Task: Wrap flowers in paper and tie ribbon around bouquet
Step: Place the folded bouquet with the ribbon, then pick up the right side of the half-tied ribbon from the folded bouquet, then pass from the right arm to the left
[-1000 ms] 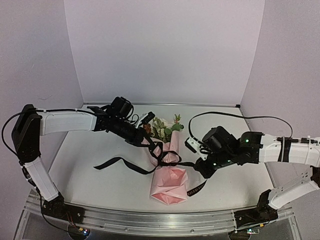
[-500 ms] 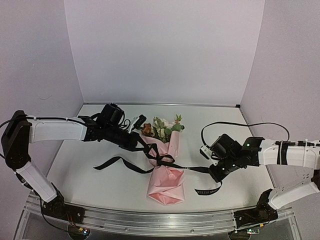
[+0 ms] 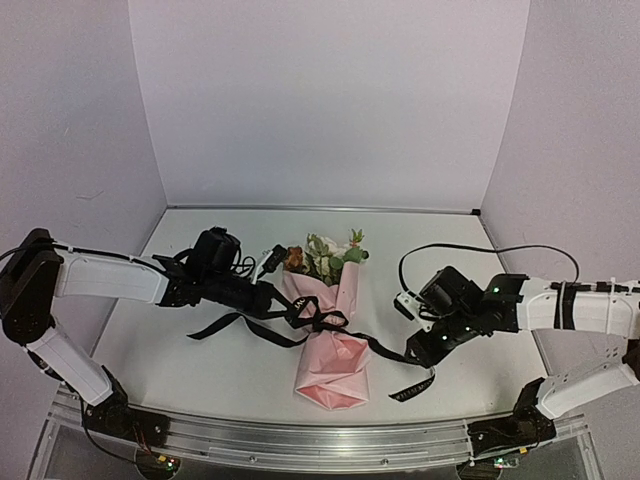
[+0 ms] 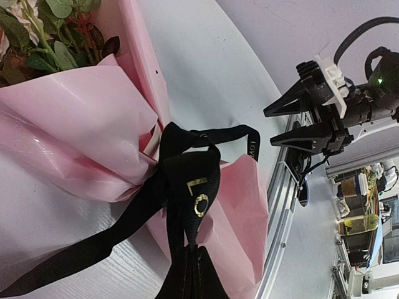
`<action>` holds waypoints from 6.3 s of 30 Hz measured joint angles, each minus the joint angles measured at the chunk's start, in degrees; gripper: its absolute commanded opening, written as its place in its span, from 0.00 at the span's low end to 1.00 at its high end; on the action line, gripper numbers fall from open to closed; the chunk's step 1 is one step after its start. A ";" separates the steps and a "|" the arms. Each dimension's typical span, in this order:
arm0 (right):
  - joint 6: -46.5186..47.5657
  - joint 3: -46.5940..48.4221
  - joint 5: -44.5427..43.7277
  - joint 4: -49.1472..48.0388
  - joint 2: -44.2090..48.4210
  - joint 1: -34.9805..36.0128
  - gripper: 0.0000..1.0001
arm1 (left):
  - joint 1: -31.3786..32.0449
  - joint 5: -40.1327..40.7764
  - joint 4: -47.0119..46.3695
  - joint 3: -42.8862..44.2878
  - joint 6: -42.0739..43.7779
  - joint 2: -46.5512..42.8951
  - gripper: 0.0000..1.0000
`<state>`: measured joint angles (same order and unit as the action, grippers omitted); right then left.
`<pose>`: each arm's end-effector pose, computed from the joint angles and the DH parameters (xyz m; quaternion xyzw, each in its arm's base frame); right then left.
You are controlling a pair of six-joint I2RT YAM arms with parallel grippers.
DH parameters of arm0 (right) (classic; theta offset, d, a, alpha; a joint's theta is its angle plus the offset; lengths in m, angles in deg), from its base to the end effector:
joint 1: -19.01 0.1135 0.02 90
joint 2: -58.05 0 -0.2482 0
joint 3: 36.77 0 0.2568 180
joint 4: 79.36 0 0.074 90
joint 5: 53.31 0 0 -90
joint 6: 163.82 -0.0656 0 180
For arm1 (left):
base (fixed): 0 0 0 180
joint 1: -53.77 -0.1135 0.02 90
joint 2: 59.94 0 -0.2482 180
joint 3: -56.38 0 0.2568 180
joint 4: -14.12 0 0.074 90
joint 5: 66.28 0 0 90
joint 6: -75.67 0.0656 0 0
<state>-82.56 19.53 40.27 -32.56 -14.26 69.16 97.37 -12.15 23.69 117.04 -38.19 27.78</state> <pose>0.1604 0.1985 0.1551 -0.3504 0.9062 0.1419 0.1897 0.2203 -0.2629 0.1688 0.2820 0.8138 -0.4661 0.2026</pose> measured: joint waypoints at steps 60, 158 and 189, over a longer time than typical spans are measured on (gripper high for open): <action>2.21 15.61 10.80 -17.37 -30.74 -4.74 0.00 | 0.87 2.88 -4.94 -0.33 -3.10 -0.17 0.00; -50.08 19.46 9.81 -14.93 -14.99 1.30 0.00 | 13.46 12.56 -8.07 10.63 43.52 12.79 0.16; -48.32 17.99 10.02 -15.72 -14.11 1.92 0.00 | 13.46 9.86 -7.43 12.93 43.46 16.27 0.01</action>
<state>-130.88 37.51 50.29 -48.28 -28.38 71.09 110.83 -2.29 16.26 129.98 5.27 44.05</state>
